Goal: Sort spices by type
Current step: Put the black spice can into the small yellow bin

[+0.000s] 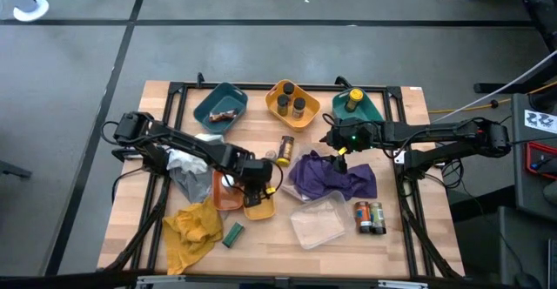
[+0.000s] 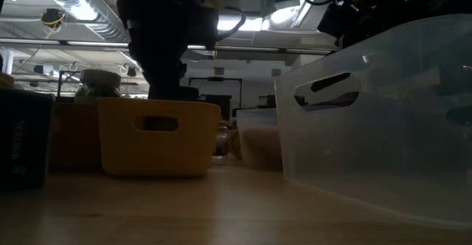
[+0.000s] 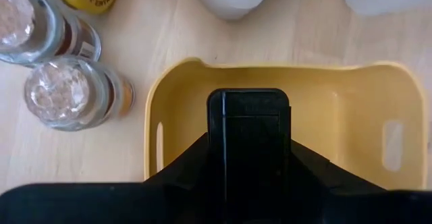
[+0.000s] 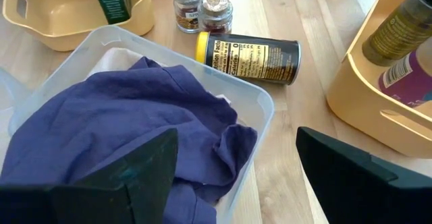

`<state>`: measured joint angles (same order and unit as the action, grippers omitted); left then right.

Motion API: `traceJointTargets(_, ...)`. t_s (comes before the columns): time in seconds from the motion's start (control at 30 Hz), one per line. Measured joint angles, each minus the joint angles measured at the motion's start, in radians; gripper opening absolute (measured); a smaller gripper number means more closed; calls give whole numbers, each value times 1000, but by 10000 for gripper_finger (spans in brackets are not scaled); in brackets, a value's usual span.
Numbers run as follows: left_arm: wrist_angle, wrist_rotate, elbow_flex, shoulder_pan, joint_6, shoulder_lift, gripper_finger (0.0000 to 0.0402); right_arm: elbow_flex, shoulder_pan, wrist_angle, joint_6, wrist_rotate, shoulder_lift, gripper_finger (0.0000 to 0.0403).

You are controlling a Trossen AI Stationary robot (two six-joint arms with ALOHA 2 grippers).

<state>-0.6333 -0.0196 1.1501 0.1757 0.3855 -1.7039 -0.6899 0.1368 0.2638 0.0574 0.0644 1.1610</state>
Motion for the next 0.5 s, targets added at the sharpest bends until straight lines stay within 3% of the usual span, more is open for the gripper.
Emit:
traceJointTargets(0.3,34,0,-18,0,7,-1,125,0,0,0,0,0,0,301)
traceJointTargets(0.5,34,0,-18,0,25,0,175,0,0,0,0,0,0,301)
